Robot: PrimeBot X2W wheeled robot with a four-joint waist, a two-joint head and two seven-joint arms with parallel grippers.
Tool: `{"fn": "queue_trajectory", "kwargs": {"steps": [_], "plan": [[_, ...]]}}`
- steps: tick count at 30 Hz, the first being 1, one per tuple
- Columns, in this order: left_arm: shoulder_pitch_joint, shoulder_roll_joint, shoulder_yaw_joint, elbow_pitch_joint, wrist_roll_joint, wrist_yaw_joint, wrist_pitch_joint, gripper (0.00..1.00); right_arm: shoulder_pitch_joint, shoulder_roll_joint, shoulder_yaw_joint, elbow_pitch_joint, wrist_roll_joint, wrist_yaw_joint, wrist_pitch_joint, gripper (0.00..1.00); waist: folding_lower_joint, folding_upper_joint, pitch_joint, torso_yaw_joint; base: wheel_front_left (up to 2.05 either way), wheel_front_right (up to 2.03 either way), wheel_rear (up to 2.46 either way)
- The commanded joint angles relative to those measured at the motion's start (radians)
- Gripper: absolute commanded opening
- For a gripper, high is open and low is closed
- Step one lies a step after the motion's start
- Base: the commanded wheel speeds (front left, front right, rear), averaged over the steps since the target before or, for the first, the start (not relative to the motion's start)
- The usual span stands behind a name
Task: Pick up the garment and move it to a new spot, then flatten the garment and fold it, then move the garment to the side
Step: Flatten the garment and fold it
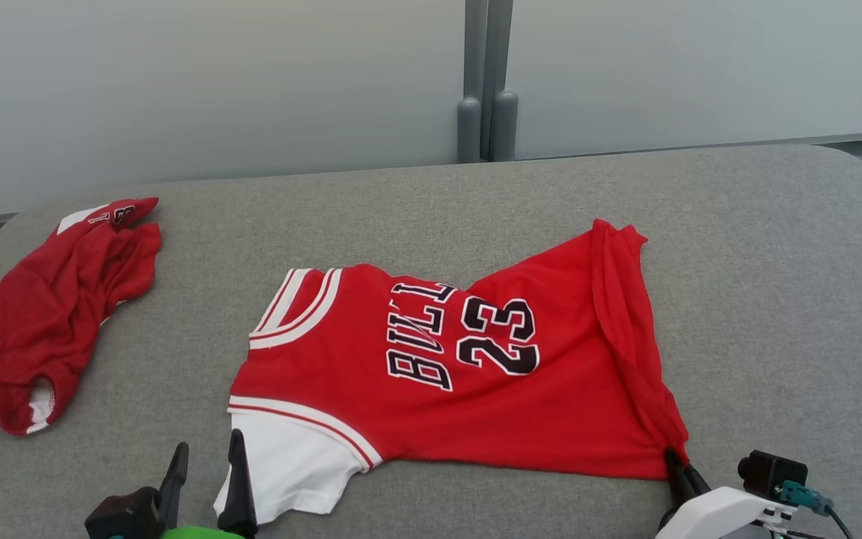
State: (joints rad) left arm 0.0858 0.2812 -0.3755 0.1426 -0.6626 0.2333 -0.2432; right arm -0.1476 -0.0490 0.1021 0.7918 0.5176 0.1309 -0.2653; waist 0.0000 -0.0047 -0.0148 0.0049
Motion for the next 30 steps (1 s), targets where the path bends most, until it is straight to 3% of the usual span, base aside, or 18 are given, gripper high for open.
{"fn": "queue_trajectory", "kwargs": {"steps": [1, 6, 19, 27, 29, 30], "plan": [[-0.01, 0.003, 0.005, 0.001, -0.002, 0.005, -0.005, 1.0, -0.005, -0.003, -0.012, -0.002, -0.004, 0.0, 0.001, 0.0, 0.0, 0.0047, 0.002, -0.006, 0.0, 0.0, 0.0], [-0.007, 0.002, 0.006, 0.001, -0.004, 0.002, -0.006, 1.0, 0.005, -0.004, -0.06, -0.041, -0.031, 0.0, 0.0, 0.0, 0.0, 0.0047, 0.005, -0.026, 0.0, 0.0, 0.0], [-0.021, -0.009, 0.005, 0.023, -0.007, -0.011, -0.014, 1.0, 0.055, -0.004, -0.3, -0.08, -0.105, 0.0, 0.0, 0.0, 0.0, 0.0047, 0.011, -0.064, 0.0, 0.0, 0.0], [-0.022, -0.013, 0.0, 0.029, -0.007, -0.011, -0.014, 1.0, 0.041, -0.004, -0.338, -0.097, -0.144, 0.0, 0.0, 0.0, 0.0, 0.0047, 0.011, -0.078, 0.0, 0.0, 0.0], [-0.022, -0.014, -0.002, 0.03, -0.007, -0.01, -0.013, 1.0, 0.041, -0.004, -0.342, -0.103, -0.161, 0.0, 0.0, 0.2, 0.0, 0.0047, 0.011, -0.08, 0.0, 0.0, 0.0], [-0.022, -0.015, -0.004, 0.031, -0.007, -0.01, -0.013, 1.0, 0.042, -0.004, -0.344, -0.105, -0.167, 0.0, 0.0, 0.4, 0.0, 0.0047, 0.01, -0.08, 0.0, 0.0, 0.0]]}}
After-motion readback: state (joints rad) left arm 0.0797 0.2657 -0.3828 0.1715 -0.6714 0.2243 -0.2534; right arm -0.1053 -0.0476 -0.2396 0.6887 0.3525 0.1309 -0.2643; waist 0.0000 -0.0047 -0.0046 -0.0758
